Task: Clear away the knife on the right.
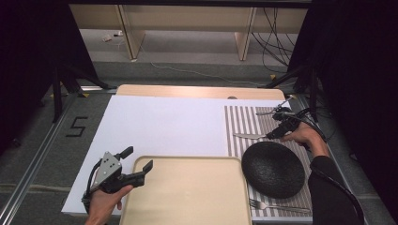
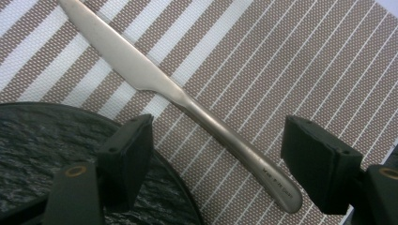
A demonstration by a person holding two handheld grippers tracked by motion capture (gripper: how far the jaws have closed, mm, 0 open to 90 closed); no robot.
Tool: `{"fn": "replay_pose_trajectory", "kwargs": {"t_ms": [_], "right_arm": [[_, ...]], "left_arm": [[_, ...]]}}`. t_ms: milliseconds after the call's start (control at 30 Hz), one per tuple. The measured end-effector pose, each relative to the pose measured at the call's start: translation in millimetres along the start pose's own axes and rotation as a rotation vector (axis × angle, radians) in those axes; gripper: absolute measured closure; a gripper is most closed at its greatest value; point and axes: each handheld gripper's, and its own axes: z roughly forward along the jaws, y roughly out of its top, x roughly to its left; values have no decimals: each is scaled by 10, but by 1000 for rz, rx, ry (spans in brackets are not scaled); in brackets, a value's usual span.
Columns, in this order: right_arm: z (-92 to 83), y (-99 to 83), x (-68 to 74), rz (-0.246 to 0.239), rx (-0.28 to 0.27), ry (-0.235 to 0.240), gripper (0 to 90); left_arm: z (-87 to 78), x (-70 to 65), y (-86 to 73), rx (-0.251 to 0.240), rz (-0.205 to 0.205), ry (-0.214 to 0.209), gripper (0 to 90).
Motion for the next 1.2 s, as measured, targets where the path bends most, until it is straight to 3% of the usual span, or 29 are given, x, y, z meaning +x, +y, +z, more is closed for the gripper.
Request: {"fn": "replay_pose_trajectory", "kwargs": {"t_ms": [33,333,467,533,633,767,900,1200], "right_arm": [[7,4,3,19,9,2,273],[124,59,-36,-18,31,-22,285],[142,101,-21,-22,77,-22,289],[165,115,-24,-22,70,-30,296],[198,136,-16,-55,95,-33,306],[245,163,6,-40,121,-37,323],[259,189,9,-77,165,-44,335],[311,189,10,-85,186,-52,376]], "left_arm": [[0,-3,-2,1,0,-1,161],[-4,3,-3,-1,-6,-1,160],[-8,-2,-4,-3,-5,0,161],[-9,-2,1,-5,-5,-1,161],[-10,-3,-2,-4,-4,-1,161],[-6,-2,0,-13,-6,-3,161],[-13,2,-1,-5,-5,3,161],[-13,-1,-3,-3,-3,4,162]]}}
